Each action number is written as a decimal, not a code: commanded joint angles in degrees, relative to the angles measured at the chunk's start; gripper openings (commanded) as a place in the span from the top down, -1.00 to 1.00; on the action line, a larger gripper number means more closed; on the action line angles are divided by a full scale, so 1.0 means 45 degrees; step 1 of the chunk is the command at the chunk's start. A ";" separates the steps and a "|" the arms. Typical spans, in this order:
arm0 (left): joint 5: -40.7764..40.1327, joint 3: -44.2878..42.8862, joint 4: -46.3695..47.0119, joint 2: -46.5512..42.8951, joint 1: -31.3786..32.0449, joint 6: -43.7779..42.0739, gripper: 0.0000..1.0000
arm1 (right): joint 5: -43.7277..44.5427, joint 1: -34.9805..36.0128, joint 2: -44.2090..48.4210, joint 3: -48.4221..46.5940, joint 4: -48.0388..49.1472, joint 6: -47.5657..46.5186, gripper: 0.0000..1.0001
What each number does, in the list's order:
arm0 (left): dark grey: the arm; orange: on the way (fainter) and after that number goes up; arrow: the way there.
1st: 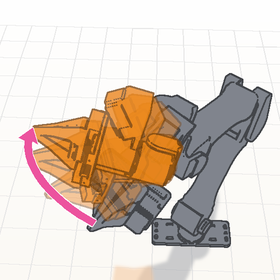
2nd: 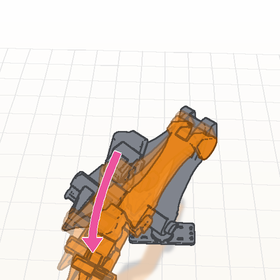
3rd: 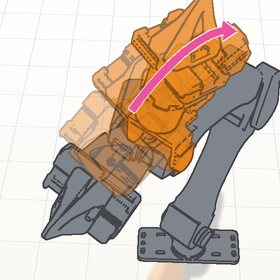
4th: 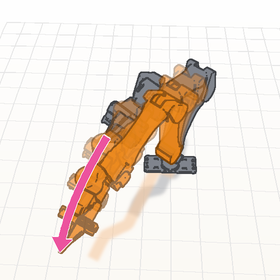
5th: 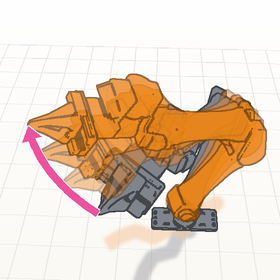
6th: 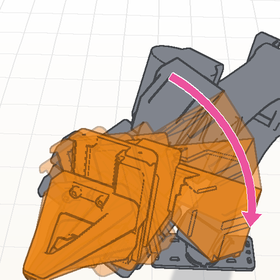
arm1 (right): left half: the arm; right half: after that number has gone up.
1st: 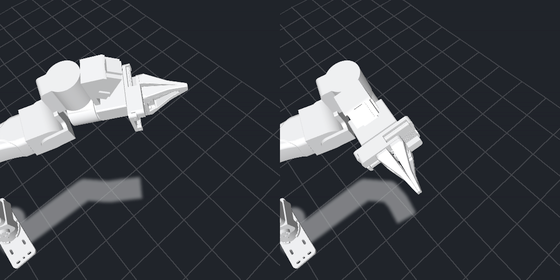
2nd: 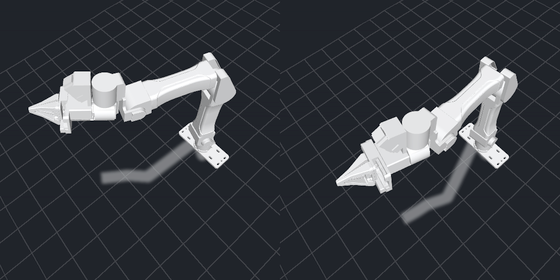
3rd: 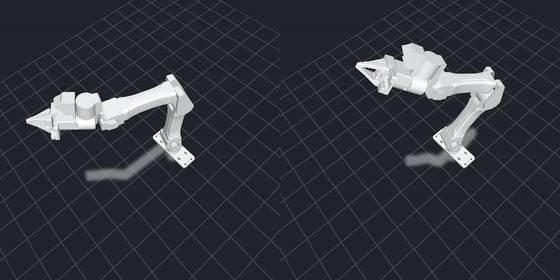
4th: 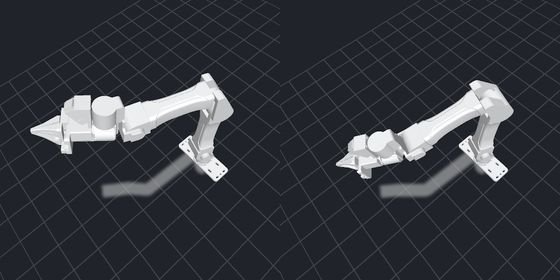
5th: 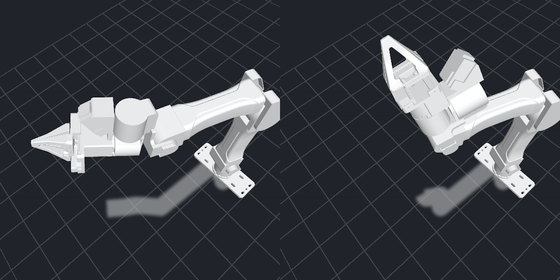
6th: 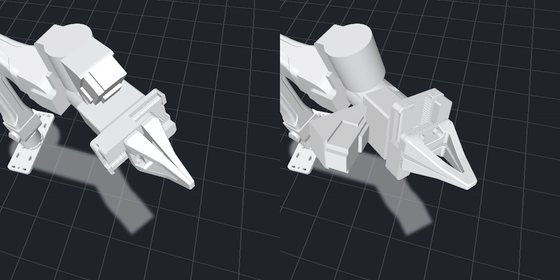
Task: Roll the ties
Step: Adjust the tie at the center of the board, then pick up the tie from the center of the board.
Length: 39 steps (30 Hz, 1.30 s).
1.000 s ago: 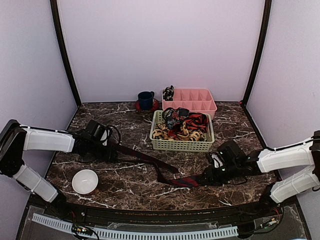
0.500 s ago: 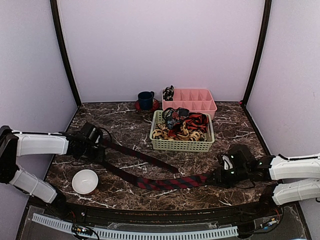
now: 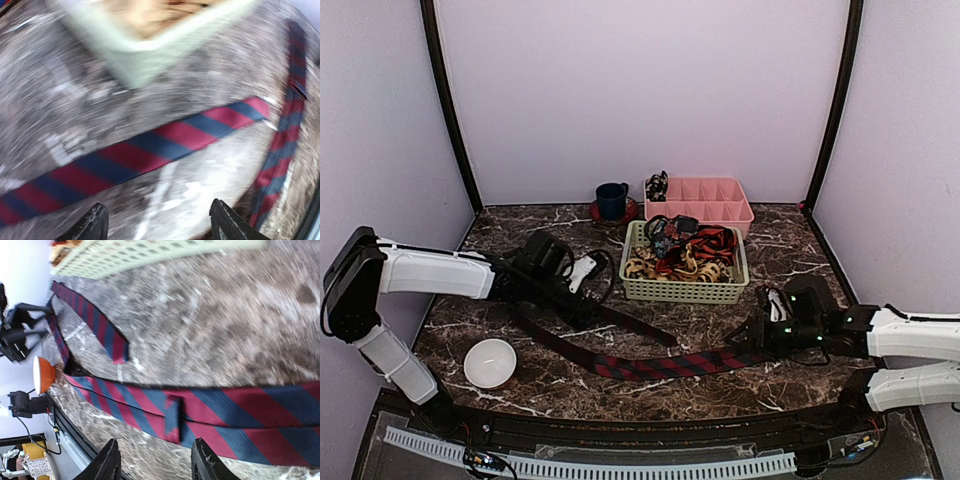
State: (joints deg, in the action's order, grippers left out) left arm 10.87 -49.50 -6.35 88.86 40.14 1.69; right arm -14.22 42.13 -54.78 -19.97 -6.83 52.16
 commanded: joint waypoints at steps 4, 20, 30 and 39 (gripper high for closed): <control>0.2831 0.0237 0.2521 0.0855 0.0733 -0.3833 -0.44 | 0.0213 -0.0099 0.0385 -0.0415 0.0172 -0.0615 0.02; 0.3371 -0.3413 -0.0062 0.4918 0.0772 -0.7382 -0.39 | -0.0089 -0.0776 0.1797 -0.0136 -0.0639 -0.0758 0.02; 0.2834 -0.3210 -0.0605 0.5281 0.0772 -0.7228 0.40 | -0.0743 -0.0833 0.1424 0.0043 -0.0192 -0.0962 0.07; 0.2491 -0.1462 0.1693 0.2517 0.0565 -0.5211 0.92 | -0.0941 0.0876 -0.0723 0.0199 0.2290 -0.0186 0.27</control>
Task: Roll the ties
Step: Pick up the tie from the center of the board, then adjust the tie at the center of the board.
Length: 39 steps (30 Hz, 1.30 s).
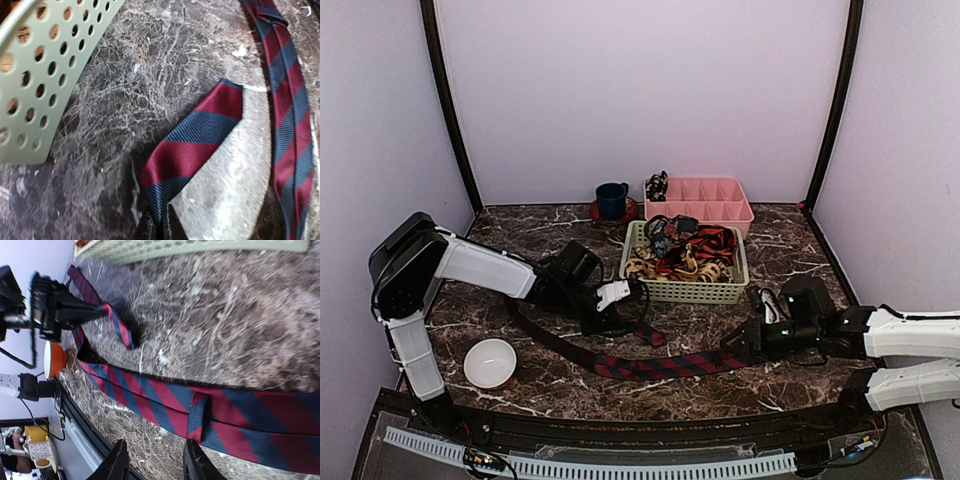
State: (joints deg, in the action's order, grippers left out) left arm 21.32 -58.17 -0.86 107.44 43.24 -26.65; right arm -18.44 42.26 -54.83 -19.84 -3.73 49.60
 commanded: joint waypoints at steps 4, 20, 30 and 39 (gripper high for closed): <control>0.0025 -0.0038 -0.0504 -0.2403 0.0406 0.2246 1.00 | 0.0232 0.1646 -0.1752 0.0243 0.2372 0.0587 0.36; -0.2294 0.2840 -0.0547 -0.4315 0.2923 0.7979 1.00 | 0.1298 0.2891 -0.4384 -0.0104 0.3493 0.0910 0.52; -0.3462 0.3459 0.0808 -0.2267 0.3457 0.9192 1.00 | 0.1230 0.2328 -0.3893 0.0540 0.3332 0.1106 0.58; -0.5273 0.2898 0.0152 -0.0831 0.2075 0.9221 1.00 | 0.1849 0.1971 -0.2083 0.0175 0.2089 0.0858 0.50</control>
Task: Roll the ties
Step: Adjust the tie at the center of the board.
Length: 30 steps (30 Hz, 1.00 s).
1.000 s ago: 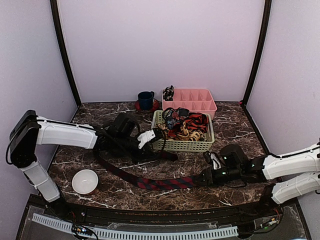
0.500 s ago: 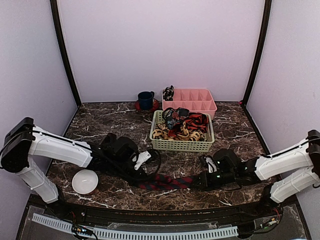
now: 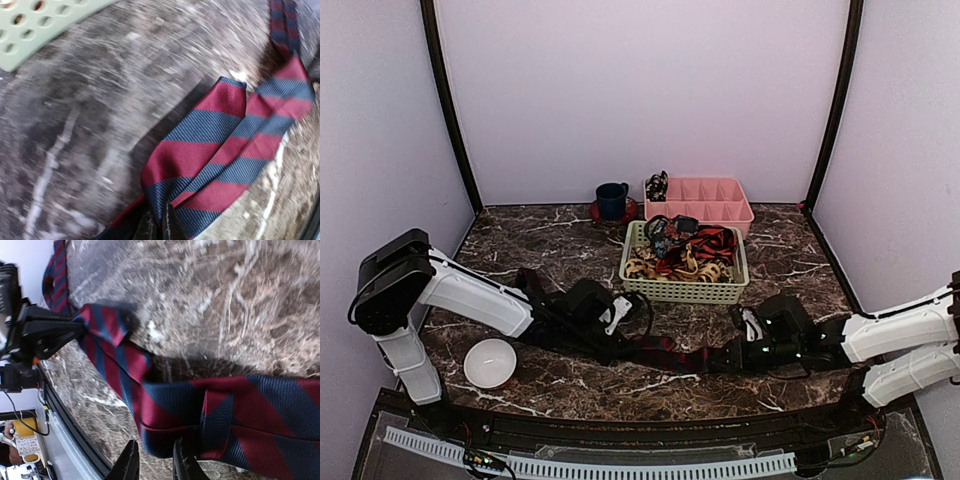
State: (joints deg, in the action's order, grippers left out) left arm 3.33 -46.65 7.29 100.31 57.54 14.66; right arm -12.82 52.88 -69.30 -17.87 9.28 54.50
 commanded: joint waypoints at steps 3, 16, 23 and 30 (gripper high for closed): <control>-0.1504 0.0413 -0.2085 0.0084 -0.1467 -0.0530 1.00 | 0.1051 -0.1177 0.2433 -0.0391 -0.2262 -0.0663 0.46; -0.0338 -0.1028 -0.3905 -0.2274 -0.0031 -0.2048 1.00 | -0.0111 -0.3085 0.3476 -0.0336 -0.3076 -0.1544 0.36; 0.0441 -0.3600 -0.5772 -0.0505 0.0335 -0.2524 1.00 | -0.0466 -0.3099 0.3409 -0.0440 -0.3072 -0.1525 0.25; 0.1801 -0.3859 -0.5219 0.0172 0.0417 -0.2560 1.00 | -0.0586 -0.3118 0.3527 -0.0142 -0.2737 -0.1330 0.20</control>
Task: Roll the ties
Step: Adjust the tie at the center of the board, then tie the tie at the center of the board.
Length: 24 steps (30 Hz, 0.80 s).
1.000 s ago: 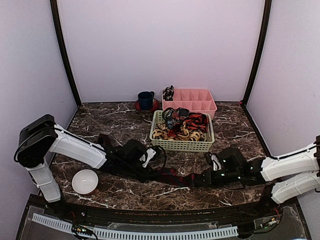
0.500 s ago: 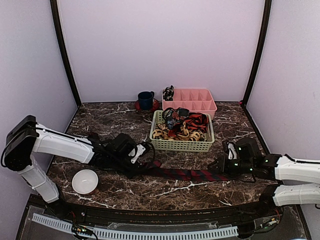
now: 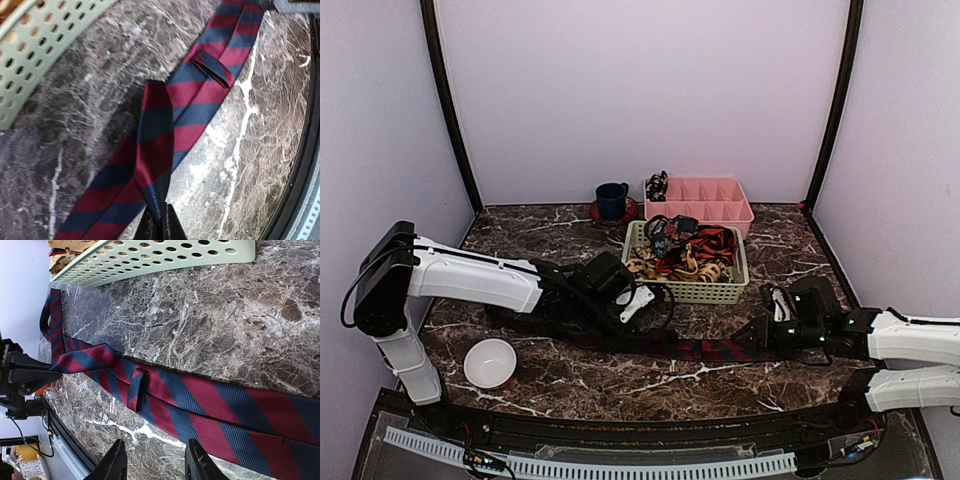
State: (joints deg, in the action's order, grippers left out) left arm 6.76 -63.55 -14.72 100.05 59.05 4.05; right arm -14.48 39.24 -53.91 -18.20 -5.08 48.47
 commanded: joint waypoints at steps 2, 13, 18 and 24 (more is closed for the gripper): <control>0.1173 -0.0115 -0.0183 0.0574 0.0082 -0.0102 1.00 | -0.0282 -0.0088 0.0079 -0.0044 0.0484 0.0011 0.20; 0.2751 0.0066 0.1315 0.1114 0.0082 0.0701 1.00 | -0.0506 -0.0108 -0.0135 0.0164 0.0874 0.0108 0.19; 0.2760 -0.0446 0.1186 0.1420 0.0082 0.0746 1.00 | -0.0559 -0.0108 -0.0216 0.0151 0.0934 0.0108 0.20; 0.2365 -0.0739 0.1042 0.1899 0.0063 0.0882 1.00 | -0.0552 -0.0105 -0.0130 0.0108 0.0789 0.0069 0.20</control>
State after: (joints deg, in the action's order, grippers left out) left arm 17.89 -65.65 -9.80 108.09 59.16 7.14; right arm -16.71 39.20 -54.85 -17.96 -3.25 48.73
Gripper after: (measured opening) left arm 0.029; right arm 0.398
